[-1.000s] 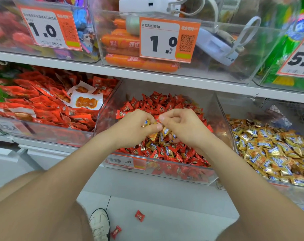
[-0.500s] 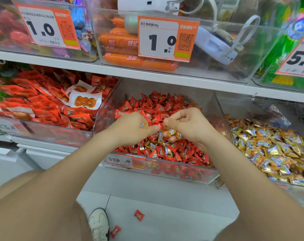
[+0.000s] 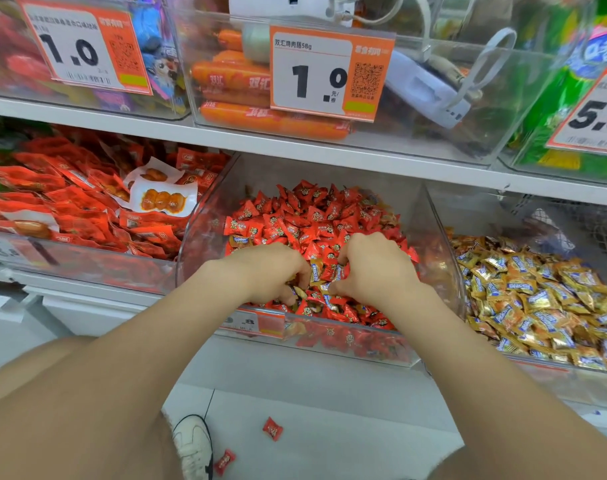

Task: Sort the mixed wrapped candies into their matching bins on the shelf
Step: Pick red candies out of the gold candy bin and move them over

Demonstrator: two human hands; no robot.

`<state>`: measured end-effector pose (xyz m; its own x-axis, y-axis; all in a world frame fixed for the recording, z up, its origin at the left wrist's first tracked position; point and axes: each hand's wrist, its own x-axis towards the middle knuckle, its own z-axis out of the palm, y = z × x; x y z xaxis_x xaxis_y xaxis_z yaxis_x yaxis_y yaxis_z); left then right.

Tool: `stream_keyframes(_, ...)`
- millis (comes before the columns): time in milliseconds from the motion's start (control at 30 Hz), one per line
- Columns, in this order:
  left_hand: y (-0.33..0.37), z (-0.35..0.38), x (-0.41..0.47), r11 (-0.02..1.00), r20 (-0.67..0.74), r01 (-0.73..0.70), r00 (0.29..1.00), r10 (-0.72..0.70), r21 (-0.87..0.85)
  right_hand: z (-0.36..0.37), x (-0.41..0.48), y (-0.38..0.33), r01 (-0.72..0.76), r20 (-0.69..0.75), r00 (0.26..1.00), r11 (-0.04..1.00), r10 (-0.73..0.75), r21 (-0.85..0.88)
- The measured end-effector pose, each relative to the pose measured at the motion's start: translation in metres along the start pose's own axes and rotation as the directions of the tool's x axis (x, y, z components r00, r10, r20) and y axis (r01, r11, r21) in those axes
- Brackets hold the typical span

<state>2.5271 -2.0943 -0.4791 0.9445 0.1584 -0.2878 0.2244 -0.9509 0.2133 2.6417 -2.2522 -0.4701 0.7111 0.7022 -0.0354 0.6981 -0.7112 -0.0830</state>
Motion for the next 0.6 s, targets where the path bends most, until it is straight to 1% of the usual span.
stream_keyframes(67, 0.001, 0.004, 0.003, 0.999, -0.056, -0.007, 0.998, 0.010, 0.052, -0.001, 0.001, -0.002, 0.020, -0.004, 1.000, 0.997, -0.020, -0.076)
stream_keyframes(133, 0.002, 0.005, 0.003, 0.999, -0.105, -0.020, 0.994, 0.022, 0.026, -0.001, 0.003, -0.002, 0.030, -0.009, 1.000, 0.997, -0.030, -0.067)
stream_keyframes(200, 0.005, 0.000, 0.000, 0.999, -0.146, 0.003, 0.989, -0.011, -0.052, -0.002, 0.004, 0.002, 0.020, -0.016, 1.000, 0.998, -0.019, 0.055)
stream_keyframes(300, 0.009, -0.007, -0.004, 0.993, -0.291, 0.059, 0.953, -0.088, -0.107, -0.010, 0.003, 0.013, -0.032, -0.003, 0.999, 0.961, 0.034, 0.276)
stream_keyframes(367, 0.011, -0.008, -0.004, 0.990, -0.370, 0.109, 0.919, -0.133, -0.084, -0.017, 0.001, 0.020, -0.058, -0.004, 0.998, 0.946, 0.063, 0.320)
stream_keyframes(400, 0.012, -0.008, -0.003, 0.989, -0.386, 0.133, 0.910, -0.148, -0.064, -0.019, -0.001, 0.024, -0.071, 0.002, 0.997, 0.945, 0.074, 0.321)
stream_keyframes(467, 0.013, -0.007, -0.001, 0.987, -0.362, 0.152, 0.919, -0.160, -0.049, -0.021, -0.004, 0.028, -0.076, 0.010, 0.997, 0.949, 0.077, 0.307)
stream_keyframes(600, 0.019, -0.002, 0.004, 0.994, -0.283, 0.087, 0.954, -0.102, -0.065, -0.019, -0.008, 0.029, -0.044, -0.018, 0.998, 0.946, 0.052, 0.321)
